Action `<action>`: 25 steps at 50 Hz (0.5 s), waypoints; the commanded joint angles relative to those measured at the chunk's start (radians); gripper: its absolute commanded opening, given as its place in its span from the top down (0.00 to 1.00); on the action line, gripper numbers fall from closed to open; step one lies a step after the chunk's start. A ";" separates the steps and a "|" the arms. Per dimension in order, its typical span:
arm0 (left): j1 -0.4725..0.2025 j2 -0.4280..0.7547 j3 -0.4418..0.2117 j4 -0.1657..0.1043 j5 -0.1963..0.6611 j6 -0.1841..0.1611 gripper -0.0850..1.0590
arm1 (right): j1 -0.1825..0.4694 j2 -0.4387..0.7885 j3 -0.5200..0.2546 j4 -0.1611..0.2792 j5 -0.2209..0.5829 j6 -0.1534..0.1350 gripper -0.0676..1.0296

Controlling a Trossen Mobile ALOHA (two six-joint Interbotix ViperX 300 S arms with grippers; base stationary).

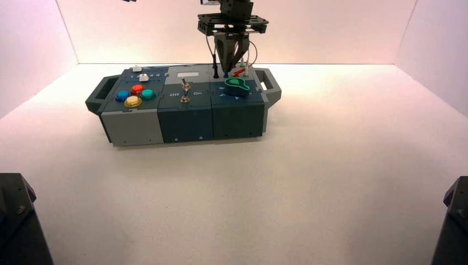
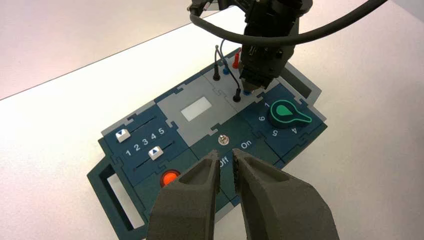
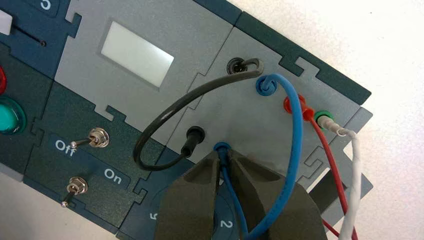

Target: Insert the blue wire.

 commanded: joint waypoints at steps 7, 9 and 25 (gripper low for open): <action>-0.005 -0.005 -0.009 0.002 -0.009 0.005 0.78 | 0.026 -0.041 0.003 0.005 -0.028 0.002 0.95; -0.006 -0.005 -0.009 0.002 -0.009 0.005 0.78 | 0.028 -0.049 0.002 0.005 -0.028 0.002 0.93; -0.005 -0.005 -0.009 0.002 -0.009 0.005 0.78 | 0.026 -0.115 0.009 0.002 -0.029 0.000 0.69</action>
